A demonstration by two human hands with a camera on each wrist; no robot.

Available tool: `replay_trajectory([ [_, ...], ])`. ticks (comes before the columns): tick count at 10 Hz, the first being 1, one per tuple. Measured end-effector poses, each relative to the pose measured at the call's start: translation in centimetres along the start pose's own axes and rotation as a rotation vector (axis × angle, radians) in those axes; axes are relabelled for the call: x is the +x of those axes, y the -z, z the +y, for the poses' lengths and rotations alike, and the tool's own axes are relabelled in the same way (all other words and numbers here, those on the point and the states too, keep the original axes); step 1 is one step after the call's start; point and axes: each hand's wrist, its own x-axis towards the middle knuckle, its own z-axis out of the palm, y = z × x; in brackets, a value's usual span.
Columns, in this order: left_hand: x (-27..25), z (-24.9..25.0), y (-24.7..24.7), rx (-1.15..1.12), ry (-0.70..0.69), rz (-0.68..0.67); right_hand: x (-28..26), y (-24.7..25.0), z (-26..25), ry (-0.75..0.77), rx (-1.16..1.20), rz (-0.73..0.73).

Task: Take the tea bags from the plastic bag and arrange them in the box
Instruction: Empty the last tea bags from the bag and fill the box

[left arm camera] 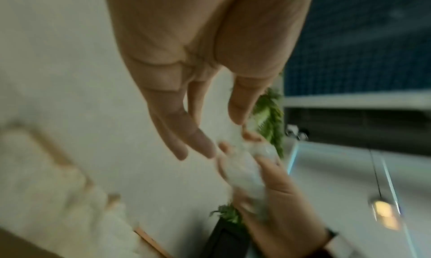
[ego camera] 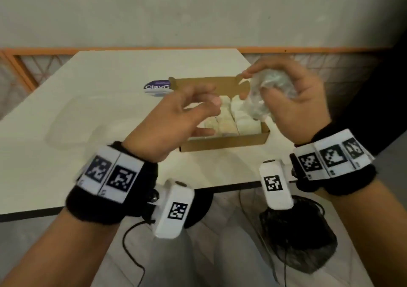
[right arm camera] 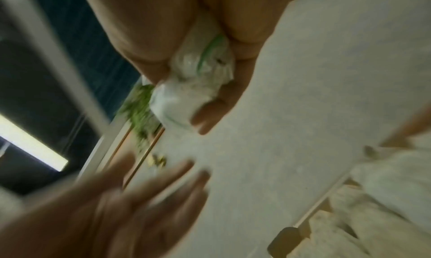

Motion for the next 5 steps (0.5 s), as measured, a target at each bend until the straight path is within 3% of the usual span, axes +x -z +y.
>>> replay_trajectory([
  [1, -3.5, -2.3, 0.6, 0.288, -0.094, -0.105, -5.8, 5.2, 1.6, -0.194, 0.186, 0.273],
  [2, -7.1, -8.0, 1.0, 0.423, 0.246, -0.286, -13.3, 9.1, 3.7, -0.473, 0.458, 0.514],
  [3, -9.5, -16.1, 1.5, 0.432, 0.474, -0.231, -19.8, 11.4, 7.2, -0.758, 0.565, 0.759],
  [4, -11.3, -22.9, 3.2, 0.613, 0.591, -0.127, -25.6, 13.1, 13.8, -1.036, 0.477, 1.038],
  [5, -11.8, -29.0, 6.2, 0.728, 0.67, -0.038, -29.0, 13.7, 20.6, -1.238, 0.368, 1.055],
])
